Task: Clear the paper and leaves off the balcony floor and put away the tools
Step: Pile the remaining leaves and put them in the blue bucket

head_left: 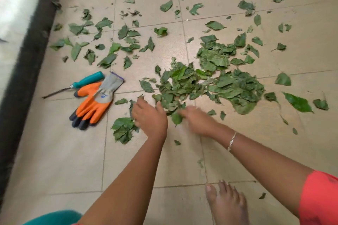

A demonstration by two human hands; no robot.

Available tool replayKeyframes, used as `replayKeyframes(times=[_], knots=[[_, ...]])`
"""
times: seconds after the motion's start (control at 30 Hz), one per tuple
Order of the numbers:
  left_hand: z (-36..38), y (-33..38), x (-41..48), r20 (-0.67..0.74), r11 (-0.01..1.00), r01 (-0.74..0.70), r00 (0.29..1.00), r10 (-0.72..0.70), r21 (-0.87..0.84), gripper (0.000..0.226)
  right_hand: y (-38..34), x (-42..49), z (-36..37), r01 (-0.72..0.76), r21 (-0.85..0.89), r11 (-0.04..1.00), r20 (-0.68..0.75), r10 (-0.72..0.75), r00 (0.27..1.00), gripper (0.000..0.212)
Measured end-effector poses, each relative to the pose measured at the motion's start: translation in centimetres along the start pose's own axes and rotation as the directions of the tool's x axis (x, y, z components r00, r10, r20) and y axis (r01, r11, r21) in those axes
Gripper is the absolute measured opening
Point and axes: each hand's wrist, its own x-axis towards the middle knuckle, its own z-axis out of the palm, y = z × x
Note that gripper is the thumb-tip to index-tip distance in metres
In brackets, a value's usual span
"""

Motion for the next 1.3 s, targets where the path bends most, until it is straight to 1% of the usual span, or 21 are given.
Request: replayKeyframes(times=[0.03, 0.07, 0.1, 0.13, 0.2, 0.27, 0.33, 0.4, 0.47, 0.6, 0.63, 0.67, 0.77, 0.87, 0.93, 1.0, 1.07, 1.13, 1.23, 1.27, 1.3], knots=[[-0.3, -0.9, 0.5, -0.015, 0.989, 0.143, 0.99, -0.143, -0.024, 0.059, -0.8, 4.3, -3.8, 0.143, -0.152, 0.978, -0.099, -0.159, 0.982, 0.058], [-0.5, -1.9, 1.2, -0.007, 0.953, 0.299, 0.954, -0.3, -0.057, 0.063, -2.7, 7.3, -9.0, 0.297, -0.203, 0.933, -0.096, -0.321, 0.942, 0.053], [-0.8, -2.8, 1.9, 0.026, 0.89, 0.444, 0.896, -0.444, -0.101, 0.066, -6.4, 8.0, -14.0, 0.374, -0.077, 0.924, -0.075, -0.38, 0.922, 0.048], [-1.0, -3.6, 2.5, 0.066, 0.818, 0.559, 0.829, -0.555, -0.139, 0.069, -8.8, 7.8, -18.0, 0.439, -0.061, 0.896, -0.152, -0.443, 0.884, 0.047], [-0.8, -4.5, 3.4, 0.135, 0.747, 0.648, 0.762, -0.633, -0.153, 0.073, -11.6, 5.1, -22.4, 0.527, -0.094, 0.845, -0.169, -0.535, 0.828, 0.054], [-0.1, -3.9, 3.6, 0.207, 0.82, 0.528, 0.847, -0.49, -0.221, 0.073, -12.2, 3.2, -21.4, 0.617, -0.195, 0.762, -0.118, -0.643, 0.757, 0.052], [0.1, -1.7, 3.2, 0.3, 0.848, 0.258, 0.946, -0.124, -0.464, 0.063, -11.9, 2.5, -19.9, 0.608, -0.153, 0.779, -0.083, -0.623, 0.778, 0.046], [-1.1, 0.8, 2.6, 0.373, 0.763, 0.172, 0.923, 0.097, -0.624, 0.062, -12.3, 2.7, -20.2, 0.573, -0.142, 0.807, -0.184, -0.59, 0.786, 0.038], [-1.9, 1.1, 3.3, 0.336, 0.762, 0.154, 0.938, 0.088, -0.629, 0.058, -12.8, 2.8, -19.6, 0.649, -0.245, 0.72, -0.27, -0.694, 0.668, 0.035], [-2.4, -3.4, 5.7, 0.184, 0.863, 0.125, 0.982, -0.038, -0.489, 0.056, -14.9, 5.0, -16.1, 0.799, -0.519, 0.304, -0.041, -0.943, 0.331, 0.055], [-2.2, -4.5, 6.2, 0.186, 0.89, 0.117, 0.982, -0.038, -0.441, 0.056, -14.9, 6.4, -16.0, 0.791, -0.56, 0.246, 0.001, -0.955, 0.298, 0.056], [-2.0, -5.3, 6.5, 0.197, 0.911, 0.107, 0.98, -0.029, -0.399, 0.057, -14.7, 8.0, -16.4, 0.769, -0.593, 0.236, 0.026, -0.95, 0.312, 0.057], [-1.4, -6.1, 6.5, 0.232, 0.946, 0.036, 0.972, 0.042, -0.322, 0.058, -12.2, 12.2, -19.6, 0.674, -0.631, 0.385, -0.035, -0.882, 0.471, 0.059], [-1.7, -6.1, 6.5, 0.243, 0.933, 0.008, 0.966, 0.086, -0.361, 0.057, -8.7, 16.4, -25.3, 0.466, -0.67, 0.578, -0.191, -0.741, 0.644, 0.066], [-2.2, -6.1, 6.6, 0.249, 0.919, 0.049, 0.967, 0.054, -0.392, 0.055, -7.1, 18.0, -28.4, 0.289, -0.597, 0.748, -0.321, -0.553, 0.769, 0.062], [-2.9, -6.2, 6.8, 0.243, 0.91, 0.09, 0.97, 0.012, -0.406, 0.053, -7.9, 17.0, -29.2, 0.184, -0.447, 0.876, -0.47, -0.405, 0.785, 0.055], [-3.3, -6.6, 7.4, 0.235, 0.912, 0.094, 0.972, 0.003, -0.4, 0.051, -10.5, 13.0, -27.1, 0.304, -0.236, 0.923, -0.497, -0.384, 0.778, 0.054], [-3.5, -6.8, 7.9, 0.246, 0.917, 0.107, 0.969, -0.01, -0.384, 0.051, -12.3, 6.6, -22.9, 0.528, 0.11, 0.842, -0.24, -0.493, 0.836, 0.047], [-3.3, -6.7, 8.1, 0.256, 0.917, 0.116, 0.966, -0.016, -0.38, 0.051, -12.6, -1.8, -17.0, 0.593, 0.374, 0.713, 0.289, -0.697, 0.656, 0.036], [-3.2, -6.7, 8.0, 0.254, 0.921, 0.106, 0.967, -0.008, -0.375, 0.052, -12.0, -2.0, -16.0, 0.577, 0.395, 0.715, 0.327, -0.696, 0.639, 0.036], [-3.2, -6.6, 7.8, 0.256, 0.924, 0.1, 0.967, -0.002, -0.37, 0.052, -11.2, -1.4, -15.9, 0.535, 0.402, 0.743, 0.277, -0.656, 0.702, 0.038]])
